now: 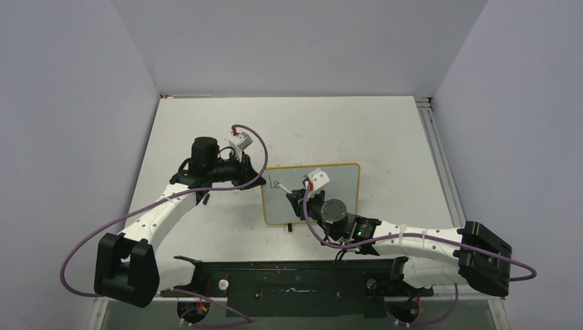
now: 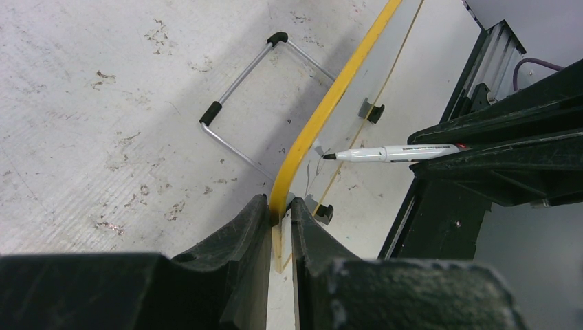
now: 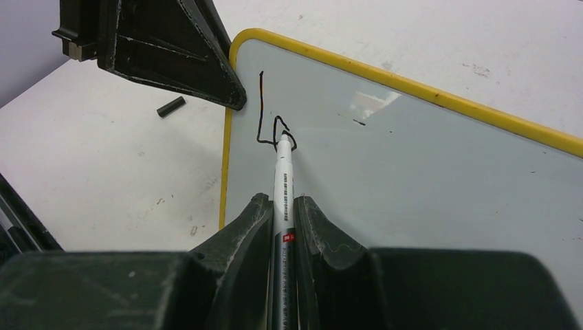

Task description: Write a sentence on the whiteboard

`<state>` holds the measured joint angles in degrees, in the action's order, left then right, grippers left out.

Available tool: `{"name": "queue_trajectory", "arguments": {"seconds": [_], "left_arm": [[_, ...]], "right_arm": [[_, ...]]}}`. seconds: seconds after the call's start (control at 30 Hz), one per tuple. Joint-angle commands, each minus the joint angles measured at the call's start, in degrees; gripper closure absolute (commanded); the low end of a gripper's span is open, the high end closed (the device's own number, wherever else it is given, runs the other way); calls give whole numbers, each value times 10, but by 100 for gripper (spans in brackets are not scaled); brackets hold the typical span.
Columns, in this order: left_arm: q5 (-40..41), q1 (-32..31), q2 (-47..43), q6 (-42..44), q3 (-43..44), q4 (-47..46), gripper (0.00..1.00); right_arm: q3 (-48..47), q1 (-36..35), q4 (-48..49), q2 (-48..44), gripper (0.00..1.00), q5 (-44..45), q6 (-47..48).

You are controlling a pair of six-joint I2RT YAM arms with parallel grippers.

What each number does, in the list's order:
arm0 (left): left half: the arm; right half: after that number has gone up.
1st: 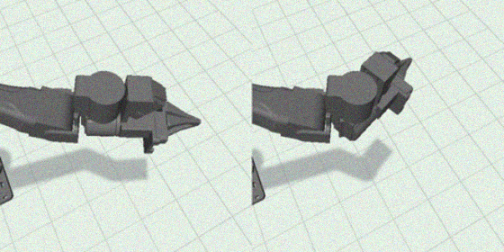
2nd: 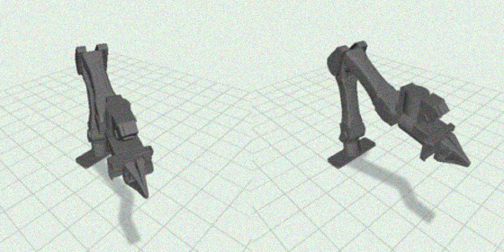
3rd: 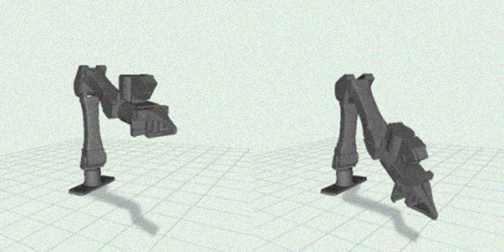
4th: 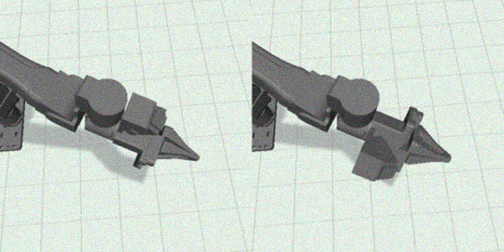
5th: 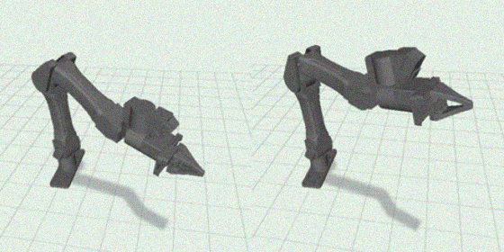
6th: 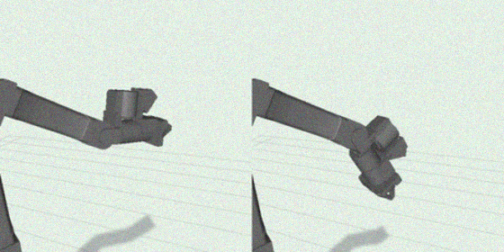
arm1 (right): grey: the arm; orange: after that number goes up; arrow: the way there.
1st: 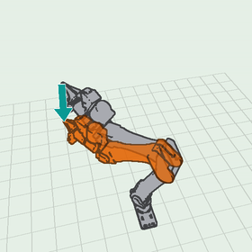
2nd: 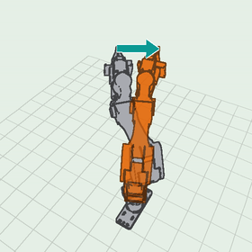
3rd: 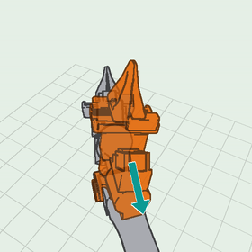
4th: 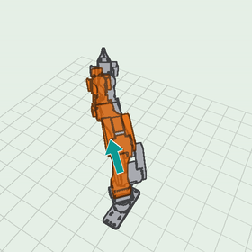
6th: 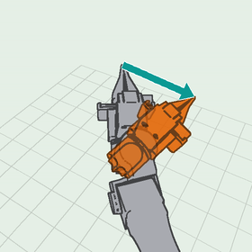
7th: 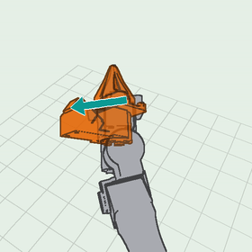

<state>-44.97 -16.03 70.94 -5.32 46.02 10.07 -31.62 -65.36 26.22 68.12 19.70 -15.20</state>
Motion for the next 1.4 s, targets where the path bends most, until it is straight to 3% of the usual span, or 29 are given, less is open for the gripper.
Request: {"name": "queue_trajectory", "arguments": {"seconds": [0.0, 1.37], "left_arm": [[2, -1, -13, 5, 8, 4, 100], [2, -1, -17, 6, 7, 3, 100]], "right_arm": [[-17, -3, 25, -27, 95, 0, 9], [26, -6, -31, -47, 95, 43, -32]]}}
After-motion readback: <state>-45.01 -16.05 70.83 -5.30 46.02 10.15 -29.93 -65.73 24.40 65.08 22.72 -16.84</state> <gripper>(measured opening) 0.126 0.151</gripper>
